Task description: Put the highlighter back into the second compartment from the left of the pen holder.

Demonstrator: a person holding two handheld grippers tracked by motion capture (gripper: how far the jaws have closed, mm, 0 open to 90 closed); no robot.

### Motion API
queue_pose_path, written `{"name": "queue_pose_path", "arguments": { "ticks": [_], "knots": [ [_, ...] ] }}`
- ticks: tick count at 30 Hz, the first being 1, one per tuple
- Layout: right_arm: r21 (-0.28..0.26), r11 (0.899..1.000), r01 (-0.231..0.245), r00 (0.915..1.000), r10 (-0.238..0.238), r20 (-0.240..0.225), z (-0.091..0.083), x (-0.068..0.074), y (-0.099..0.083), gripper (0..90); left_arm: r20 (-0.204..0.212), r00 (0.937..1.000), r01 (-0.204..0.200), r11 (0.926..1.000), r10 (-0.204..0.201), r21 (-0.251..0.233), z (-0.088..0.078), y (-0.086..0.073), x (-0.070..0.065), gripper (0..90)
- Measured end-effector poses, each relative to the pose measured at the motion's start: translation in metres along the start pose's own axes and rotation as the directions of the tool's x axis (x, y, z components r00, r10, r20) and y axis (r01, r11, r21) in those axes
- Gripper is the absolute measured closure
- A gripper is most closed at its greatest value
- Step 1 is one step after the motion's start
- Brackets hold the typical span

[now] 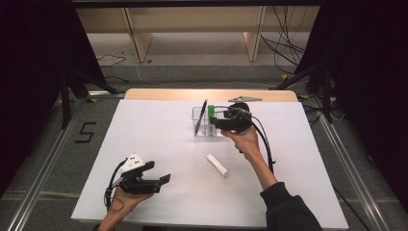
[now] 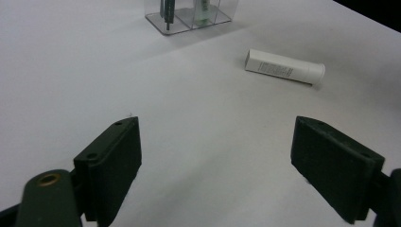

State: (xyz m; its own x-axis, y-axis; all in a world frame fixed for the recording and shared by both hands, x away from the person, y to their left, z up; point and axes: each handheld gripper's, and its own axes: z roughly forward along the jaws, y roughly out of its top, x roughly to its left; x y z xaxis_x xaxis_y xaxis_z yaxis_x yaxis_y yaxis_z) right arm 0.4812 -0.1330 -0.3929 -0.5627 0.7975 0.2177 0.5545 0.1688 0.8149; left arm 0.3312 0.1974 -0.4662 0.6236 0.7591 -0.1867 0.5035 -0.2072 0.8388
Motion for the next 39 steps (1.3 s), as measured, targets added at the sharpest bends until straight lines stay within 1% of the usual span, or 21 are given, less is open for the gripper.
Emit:
{"name": "queue_pose_path", "arguments": {
  "ticks": [2,8,14,16,20,24,25,32,37,39],
  "knots": [
    [0.006,1.000,0.003,1.0000,-0.003,-0.008,-0.002,0.002,-0.003,32.8,-0.001,1.0000,-0.005,1.0000,0.005,0.001,0.000,0.000,0.001,16.8],
    [0.023,0.999,0.028,0.9993,-0.028,-0.024,-0.008,0.009,-0.015,32.5,0.000,1.0000,-0.001,1.0000,0.001,-0.001,0.000,0.000,0.001,16.8],
    [0.048,0.998,0.044,0.9984,-0.042,-0.039,-0.014,0.012,-0.027,32.2,0.000,1.0000,-0.003,1.0000,0.003,0.003,0.000,0.000,0.000,16.8],
    [0.060,0.997,0.053,0.9979,-0.051,-0.039,-0.014,0.013,-0.031,31.9,-0.003,1.0000,0.003,1.0000,-0.003,0.002,0.000,0.000,0.000,16.8],
    [0.068,0.996,0.052,0.9976,-0.049,-0.049,-0.016,0.015,-0.040,31.8,-0.004,1.0000,-0.002,1.0000,0.002,0.001,0.000,0.000,0.001,16.8],
    [0.087,0.994,0.071,0.9970,-0.068,-0.038,-0.015,0.018,-0.048,30.5,-0.003,1.0000,0.001,1.0000,-0.001,0.002,0.000,0.000,0.001,16.8],
    [0.093,0.993,0.071,0.9969,-0.068,-0.039,-0.016,0.019,-0.051,29.7,-0.003,1.0000,-0.004,1.0000,0.004,0.003,0.000,0.000,0.001,16.8],
    [0.113,0.990,0.087,0.9955,-0.082,-0.047,-0.017,0.024,-0.062,29.1,-0.003,1.0000,0.000,1.0000,0.000,0.001,0.000,0.000,0.000,16.8],
    [0.125,0.987,0.099,0.9946,-0.095,-0.042,-0.019,0.027,-0.067,29.1,-0.004,1.0000,0.000,1.0000,0.000,-0.001,0.000,0.000,0.001,16.7],
    [0.133,0.986,0.097,0.9948,-0.092,-0.044,-0.019,0.027,-0.069,29.2,-0.004,1.0000,-0.003,1.0000,0.003,0.000,0.000,0.000,0.001,16.7]
  ]
}}
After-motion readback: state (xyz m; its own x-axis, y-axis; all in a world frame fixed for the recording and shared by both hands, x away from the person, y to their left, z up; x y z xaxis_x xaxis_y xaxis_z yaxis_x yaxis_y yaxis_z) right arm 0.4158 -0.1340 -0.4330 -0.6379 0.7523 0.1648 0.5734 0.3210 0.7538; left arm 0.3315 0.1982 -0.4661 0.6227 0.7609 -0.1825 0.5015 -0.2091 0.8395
